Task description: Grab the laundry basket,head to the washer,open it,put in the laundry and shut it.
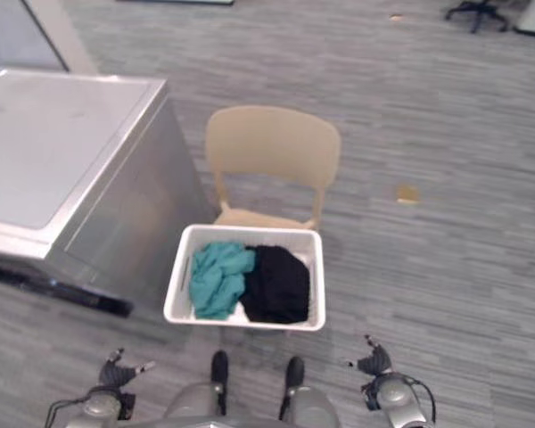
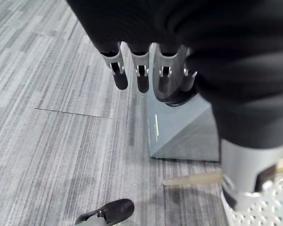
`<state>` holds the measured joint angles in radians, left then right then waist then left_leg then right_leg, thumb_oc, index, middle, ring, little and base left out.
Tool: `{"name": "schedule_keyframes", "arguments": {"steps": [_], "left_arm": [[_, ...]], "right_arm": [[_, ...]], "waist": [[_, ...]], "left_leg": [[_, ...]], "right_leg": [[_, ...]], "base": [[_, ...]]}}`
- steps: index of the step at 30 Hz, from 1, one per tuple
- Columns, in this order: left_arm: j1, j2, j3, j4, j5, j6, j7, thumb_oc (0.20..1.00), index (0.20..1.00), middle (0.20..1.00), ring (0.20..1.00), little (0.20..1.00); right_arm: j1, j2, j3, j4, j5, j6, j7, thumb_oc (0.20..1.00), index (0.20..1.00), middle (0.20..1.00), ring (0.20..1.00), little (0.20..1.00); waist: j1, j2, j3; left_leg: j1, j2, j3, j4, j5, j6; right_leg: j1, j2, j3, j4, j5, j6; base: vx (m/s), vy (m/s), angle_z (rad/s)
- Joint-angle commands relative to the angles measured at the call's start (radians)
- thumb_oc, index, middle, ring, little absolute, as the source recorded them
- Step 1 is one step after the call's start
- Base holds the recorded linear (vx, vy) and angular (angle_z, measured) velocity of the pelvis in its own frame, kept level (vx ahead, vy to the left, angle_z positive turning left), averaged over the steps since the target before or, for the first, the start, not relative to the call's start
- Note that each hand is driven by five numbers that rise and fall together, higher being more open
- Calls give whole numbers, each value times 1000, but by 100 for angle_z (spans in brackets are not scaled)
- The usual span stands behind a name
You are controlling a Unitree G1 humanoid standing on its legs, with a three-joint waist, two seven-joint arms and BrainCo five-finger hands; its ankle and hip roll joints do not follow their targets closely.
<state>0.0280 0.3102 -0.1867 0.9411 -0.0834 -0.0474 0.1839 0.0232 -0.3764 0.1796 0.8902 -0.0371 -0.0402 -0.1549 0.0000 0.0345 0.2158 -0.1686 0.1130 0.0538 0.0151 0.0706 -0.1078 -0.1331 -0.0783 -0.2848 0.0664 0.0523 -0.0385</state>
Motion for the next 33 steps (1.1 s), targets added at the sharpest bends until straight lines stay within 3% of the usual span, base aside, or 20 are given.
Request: {"name": "schedule_keyframes", "arguments": {"steps": [1,2,5,7,8,9,10,11,12,14,15,17,19,20,21,22,25,33], "left_arm": [[4,10,25,-20,36,-24,27,1000,1000,1000,1000,1000],[4,10,25,-19,36,-24,27,1000,1000,1000,1000,1000],[-26,-3,2,13,46,-24,34,1000,1000,1000,1000,1000],[-54,-3,-23,14,59,-26,37,1000,1000,1000,1000,1000],[-71,-2,-36,24,65,-28,36,1000,1000,1000,1000,1000],[-72,-2,-37,25,64,-29,36,1000,1000,1000,1000,1000],[-76,15,-44,7,76,-30,36,1000,1000,1000,1000,1000],[-76,16,-44,6,76,-29,36,1000,1000,1000,1000,1000],[-73,38,-35,0,76,-26,43,1000,1000,1000,1000,1000],[-73,50,-27,2,75,-23,47,1000,1000,1000,1000,1000],[-76,53,-20,11,74,-23,48,1000,1000,1000,1000,1000],[-73,52,-11,19,77,-27,49,1000,1000,1000,1000,1000],[-65,44,-5,13,72,-31,47,1000,1000,1000,1000,1000],[-65,43,-5,13,72,-31,47,1000,1000,1000,1000,1000],[-71,38,-12,18,74,-32,47,1000,1000,1000,1000,1000],[-79,34,-14,24,73,-32,46,1000,1000,1000,1000,1000],[-87,20,-32,39,88,-39,50,1000,1000,1000,1000,1000],[-65,-13,-42,70,93,-31,51,1000,1000,1000,1000,1000]], "right_arm": [[-34,1,-6,-8,28,-16,-31,1000,1000,1000,1000,1000],[-34,0,-6,-8,28,-16,-31,1000,1000,1000,1000,1000],[-19,17,-29,21,43,-13,-35,1000,1000,1000,1000,1000],[-13,30,-46,42,59,-9,-36,1000,1000,1000,1000,1000],[-25,41,-51,63,67,-8,-38,1000,1000,1000,1000,1000],[-26,42,-51,64,67,-9,-38,1000,1000,1000,1000,1000],[-25,57,-55,52,66,-2,-34,1000,1000,1000,1000,1000],[-25,58,-55,52,65,-2,-34,1000,1000,1000,1000,1000],[-40,72,-40,44,65,5,-31,1000,1000,1000,1000,1000],[-47,83,-28,37,65,7,-30,1000,1000,1000,1000,1000],[-50,91,-19,36,67,5,-30,1000,1000,1000,1000,1000],[-50,102,6,22,70,-7,-21,1000,1000,1000,1000,1000],[-62,97,37,2,68,-13,-15,1000,1000,1000,1000,1000],[-62,97,37,2,68,-13,-15,1000,1000,1000,1000,1000],[-73,90,65,-23,65,-15,-12,1000,1000,1000,1000,1000],[-82,87,73,-33,68,-17,-9,1000,1000,1000,1000,1000],[-84,97,112,-81,82,-20,25,1000,1000,1000,1000,1000],[-211,171,337,-191,68,-34,97,1000,1000,1000,1000,1000]], "waist": [[-31,-63,4],[-31,-63,5],[-63,-47,-27],[-84,-37,-44],[-84,-41,-53],[-85,-42,-53],[-79,-56,-40],[-79,-59,-40],[-67,-72,-12],[-59,-75,4],[-58,-72,13],[-71,-61,22],[-76,-59,26],[-77,-58,27],[-85,-61,36],[-93,-60,39],[-98,-59,34],[-20,-24,-1]], "left_leg": [[60,94,131,157,-88,33],[63,94,132,156,-88,32],[136,180,213,79,-46,-20],[148,191,262,26,-30,-35],[140,155,239,28,-57,-33],[138,153,237,30,-59,-32],[122,112,217,54,-106,-3],[121,109,217,56,-109,0],[114,72,214,77,-143,33],[110,56,216,85,-153,50],[108,47,216,84,-154,61],[137,4,201,49,-149,81],[149,-40,195,14,-125,95],[150,-40,195,14,-125,95],[159,-81,165,5,-133,103],[167,-93,150,0,-141,104],[161,-129,78,24,-164,110],[122,-130,67,33,-152,94]], "right_leg": [[46,-97,24,-20,-79,119],[47,-96,24,-20,-79,119],[72,-139,-25,-20,-91,149],[86,-170,-66,-28,-75,169],[94,-213,-73,-28,-42,190],[93,-215,-74,-28,-41,192],[83,-262,-62,6,-4,206],[81,-265,-60,8,-4,208],[40,-296,-27,75,37,210],[3,-299,-6,133,38,205],[-22,-278,14,174,16,199],[-61,-158,88,224,-63,175],[-81,-57,106,167,-78,152],[-79,-57,105,167,-78,152],[-92,13,136,96,-75,138],[-113,35,157,66,-62,139],[-117,59,264,33,-36,139],[-52,17,170,-86,-2,136]], "base": [[-9,171,40],[-17,281,61],[63,290,64],[32,456,85],[67,413,93],[95,523,81],[42,257,44],[31,477,40],[-13,239,25],[-38,257,-6],[2,301,-12],[75,313,-9],[50,187,13],[147,109,30],[164,62,51],[231,61,43],[189,-21,113],[110,-17,35]]}}
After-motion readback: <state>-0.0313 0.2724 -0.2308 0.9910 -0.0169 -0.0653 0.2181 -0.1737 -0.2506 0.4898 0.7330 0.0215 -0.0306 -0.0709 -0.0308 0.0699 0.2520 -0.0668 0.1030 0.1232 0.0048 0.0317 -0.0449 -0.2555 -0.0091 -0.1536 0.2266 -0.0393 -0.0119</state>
